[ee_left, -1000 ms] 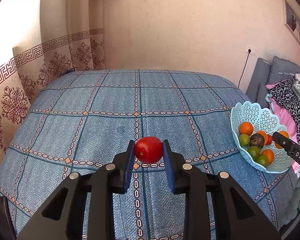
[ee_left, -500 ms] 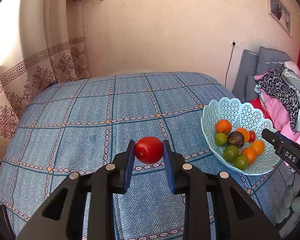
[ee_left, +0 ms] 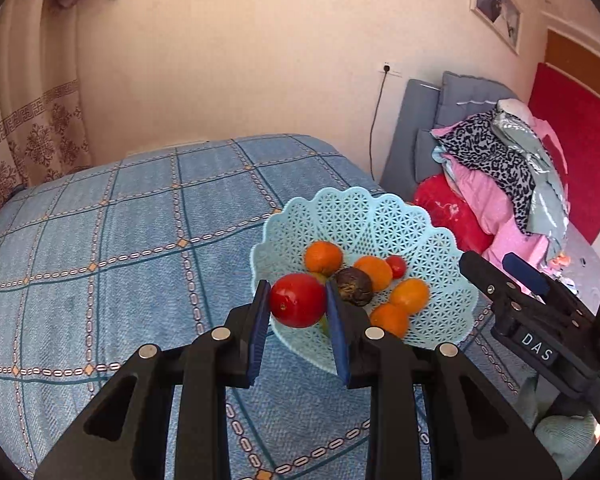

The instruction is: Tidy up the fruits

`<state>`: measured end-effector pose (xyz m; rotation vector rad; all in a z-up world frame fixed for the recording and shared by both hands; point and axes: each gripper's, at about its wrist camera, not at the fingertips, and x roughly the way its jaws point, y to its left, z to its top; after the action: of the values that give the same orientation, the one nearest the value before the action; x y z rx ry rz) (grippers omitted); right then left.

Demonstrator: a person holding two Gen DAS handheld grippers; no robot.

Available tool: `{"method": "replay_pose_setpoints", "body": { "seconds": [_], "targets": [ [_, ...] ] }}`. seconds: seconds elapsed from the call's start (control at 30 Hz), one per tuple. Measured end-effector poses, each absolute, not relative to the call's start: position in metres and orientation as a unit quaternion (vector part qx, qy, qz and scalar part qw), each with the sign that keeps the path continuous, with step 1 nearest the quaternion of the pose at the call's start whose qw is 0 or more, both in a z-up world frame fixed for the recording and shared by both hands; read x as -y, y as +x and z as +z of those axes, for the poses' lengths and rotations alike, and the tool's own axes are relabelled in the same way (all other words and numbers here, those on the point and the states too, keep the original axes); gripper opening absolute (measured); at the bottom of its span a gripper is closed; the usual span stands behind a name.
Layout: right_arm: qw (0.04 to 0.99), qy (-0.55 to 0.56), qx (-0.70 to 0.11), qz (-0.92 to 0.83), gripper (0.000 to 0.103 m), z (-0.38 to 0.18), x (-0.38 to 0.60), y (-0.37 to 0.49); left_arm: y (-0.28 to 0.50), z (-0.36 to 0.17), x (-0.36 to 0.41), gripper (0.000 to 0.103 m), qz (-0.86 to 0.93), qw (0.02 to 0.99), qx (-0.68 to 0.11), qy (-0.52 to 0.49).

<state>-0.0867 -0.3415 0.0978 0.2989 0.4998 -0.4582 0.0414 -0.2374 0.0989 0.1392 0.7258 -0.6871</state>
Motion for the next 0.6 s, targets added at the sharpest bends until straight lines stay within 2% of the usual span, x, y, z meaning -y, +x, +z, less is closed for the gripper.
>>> {"method": "replay_pose_setpoints", "body": {
  "seconds": [0.43, 0.47, 0.5, 0.53, 0.57, 0.6],
  "targets": [
    [0.928, 0.160, -0.225, -0.248, 0.096, 0.105, 0.357, -0.102, 0.047, 0.086, 0.284, 0.029, -0.364, 0.853, -0.365, 0.083],
    [0.929, 0.157, -0.224, -0.251, 0.096, 0.106, 0.357, -0.103, 0.048, 0.085, 0.284, 0.036, -0.361, 0.853, -0.366, 0.083],
    [0.929, 0.154, -0.222, -0.253, 0.096, 0.107, 0.356, -0.104, 0.049, 0.085, 0.282, 0.060, -0.356, 0.857, -0.364, 0.082],
    [0.929, 0.155, -0.222, -0.254, 0.097, 0.108, 0.356, -0.104, 0.050, 0.086, 0.280, 0.070, -0.350, 0.863, -0.357, 0.079],
    [0.929, 0.157, -0.221, -0.253, 0.099, 0.109, 0.356, -0.105, 0.049, 0.087, 0.277, 0.076, -0.344, 0.869, -0.347, 0.079],
    [0.929, 0.159, -0.221, -0.253, 0.099, 0.110, 0.357, -0.105, 0.049, 0.087, 0.276, 0.076, -0.340, 0.873, -0.340, 0.085]
  ]
}}
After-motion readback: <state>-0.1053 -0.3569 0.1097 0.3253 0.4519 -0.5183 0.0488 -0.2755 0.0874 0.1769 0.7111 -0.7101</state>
